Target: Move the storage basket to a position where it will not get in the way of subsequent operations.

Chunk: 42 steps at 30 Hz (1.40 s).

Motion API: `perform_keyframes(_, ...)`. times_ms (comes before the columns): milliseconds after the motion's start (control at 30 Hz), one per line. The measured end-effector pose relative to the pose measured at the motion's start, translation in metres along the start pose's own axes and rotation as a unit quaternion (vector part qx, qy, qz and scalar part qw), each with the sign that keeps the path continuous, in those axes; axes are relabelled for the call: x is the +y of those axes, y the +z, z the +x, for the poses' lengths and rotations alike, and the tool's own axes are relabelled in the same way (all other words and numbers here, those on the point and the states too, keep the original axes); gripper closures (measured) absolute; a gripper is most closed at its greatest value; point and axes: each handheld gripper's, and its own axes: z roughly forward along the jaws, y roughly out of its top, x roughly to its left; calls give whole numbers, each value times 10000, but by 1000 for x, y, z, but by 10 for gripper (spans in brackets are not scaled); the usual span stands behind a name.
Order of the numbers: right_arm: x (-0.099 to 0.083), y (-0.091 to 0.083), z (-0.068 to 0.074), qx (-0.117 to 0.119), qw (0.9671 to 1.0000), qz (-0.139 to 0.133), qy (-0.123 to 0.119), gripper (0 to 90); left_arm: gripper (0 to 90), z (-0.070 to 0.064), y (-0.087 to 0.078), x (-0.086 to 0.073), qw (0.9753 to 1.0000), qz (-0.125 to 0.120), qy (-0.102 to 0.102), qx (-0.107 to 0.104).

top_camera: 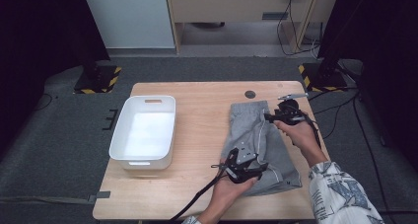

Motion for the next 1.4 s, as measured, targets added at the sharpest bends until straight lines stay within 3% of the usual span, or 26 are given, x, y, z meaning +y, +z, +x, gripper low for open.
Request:
perform_keyframes(367, -11, -10, 17, 196, 9997, -88, -134, 531, 509, 35, -28, -10, 9990, 33, -111, 442)
perform_keyframes(733, -33, -17, 36, 325, 9984, 68, -452, 544, 501, 64, -44, -23, 9962, 163, -193, 832)
perform_keyframes(900, -41, -17, 46, 403, 9977, 109, -543, 524, 500, 71, -48, -27, 9952, 192, -215, 938)
perform_keyframes(1067, -49, -14, 56, 459, 9976, 160, -484, 472, 497, 75, -54, -30, 9942, 199, -200, 1035)
perform_keyframes(1267, -63, -7, 61, 233, 9981, 314, -487, 406, 492, 82, -61, -32, 9933, 169, -241, 1120)
perform_keyframes(1400, -71, -4, 63, 247, 9975, 392, -533, 555, 491, 86, -62, -31, 9927, 126, -311, 1162)
